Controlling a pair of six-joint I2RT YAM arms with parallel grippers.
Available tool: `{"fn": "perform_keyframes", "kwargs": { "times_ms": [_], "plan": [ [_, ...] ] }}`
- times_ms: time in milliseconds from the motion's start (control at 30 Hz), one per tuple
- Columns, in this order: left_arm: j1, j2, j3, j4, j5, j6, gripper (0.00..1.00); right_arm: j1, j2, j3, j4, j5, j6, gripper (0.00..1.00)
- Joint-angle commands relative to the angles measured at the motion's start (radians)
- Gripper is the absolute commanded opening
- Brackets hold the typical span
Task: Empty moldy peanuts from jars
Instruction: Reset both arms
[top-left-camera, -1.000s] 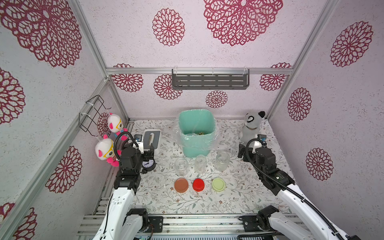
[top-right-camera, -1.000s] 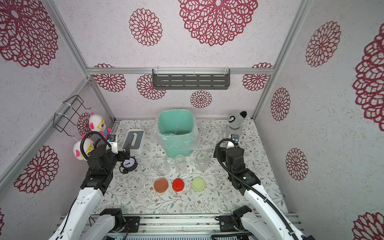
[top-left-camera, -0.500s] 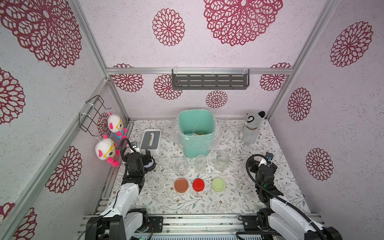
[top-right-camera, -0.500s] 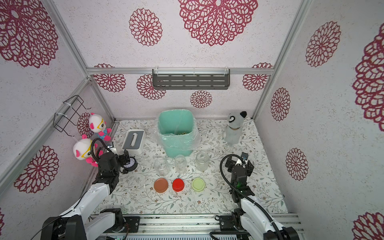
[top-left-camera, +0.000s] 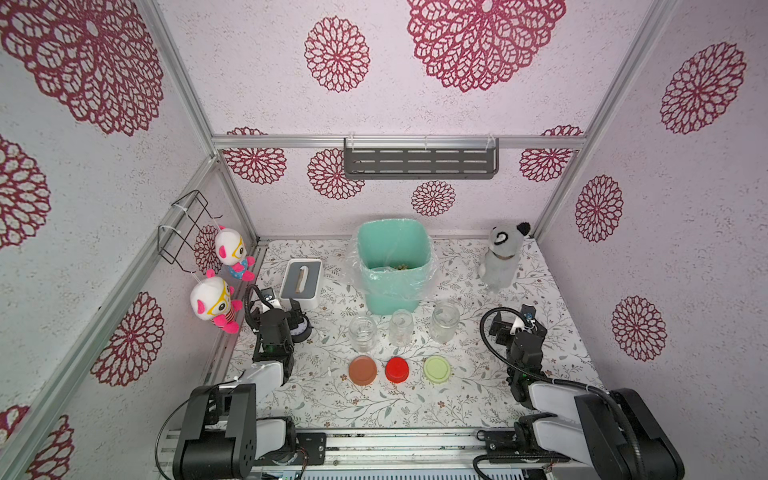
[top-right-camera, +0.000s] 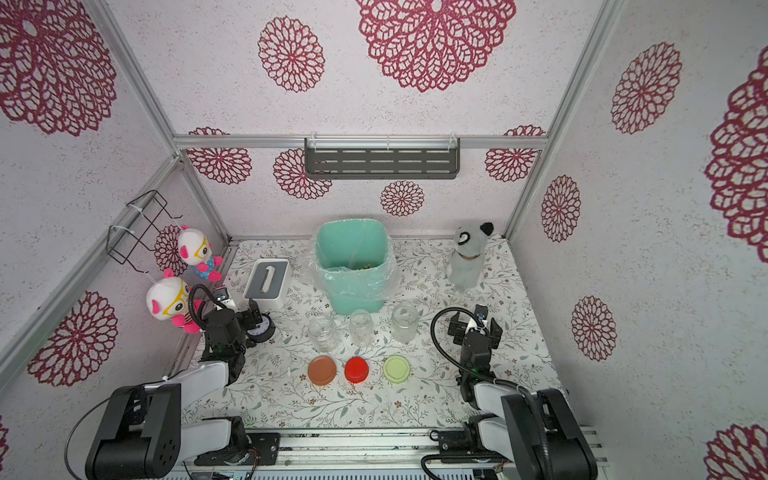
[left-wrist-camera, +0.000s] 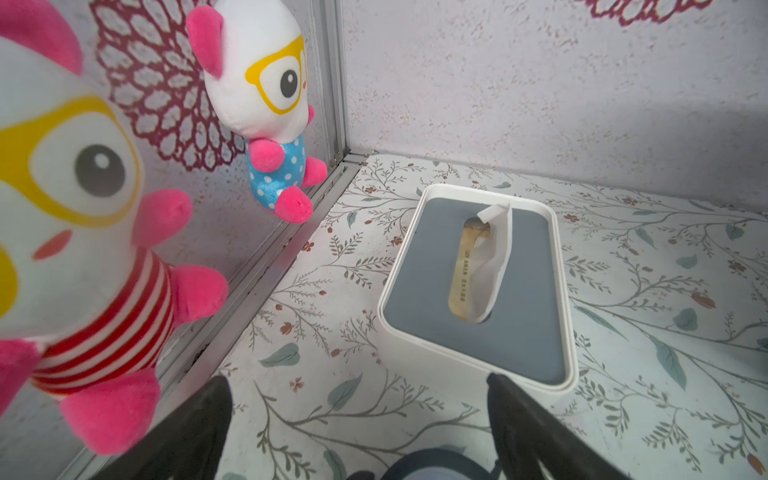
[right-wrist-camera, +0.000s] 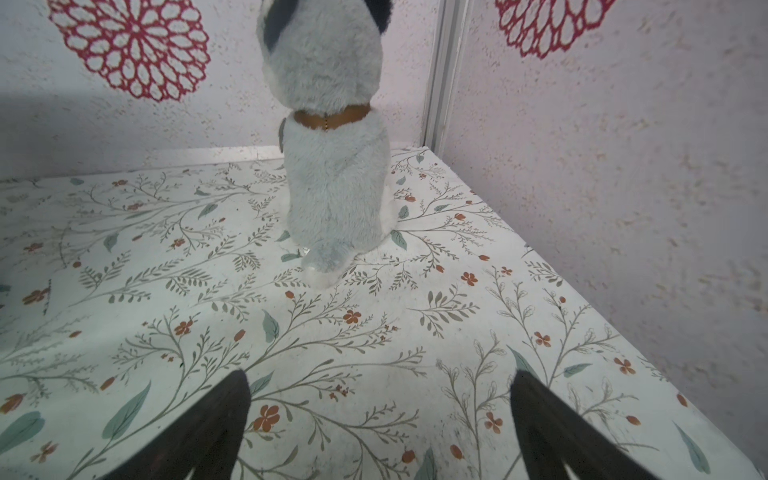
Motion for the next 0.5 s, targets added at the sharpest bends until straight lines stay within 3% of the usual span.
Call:
{"fn": "perform_keyframes", "kwargs": {
  "times_ms": [0, 300, 400, 467],
  "plan": [
    [0.017, 0.055, 0.003, 0.170, 0.023, -0.001, 0.97, -0.008, 0.037, 0.053, 0.100, -0.073, -0.063, 0.99],
    [0.047, 0.251, -0.016, 0.420, 0.027, -0.015, 0.97, -0.079, 0.236, 0.059, 0.312, -0.159, -0.097, 0.99],
    [0.050, 0.224, -0.005, 0.346, 0.053, -0.018, 0.97, -0.090, 0.312, 0.057, 0.393, -0.179, -0.098, 0.99],
    [0.056, 0.238, 0.008, 0.344, 0.080, -0.015, 0.97, -0.098, 0.293, 0.082, 0.310, -0.184, -0.083, 0.99]
  ]
}}
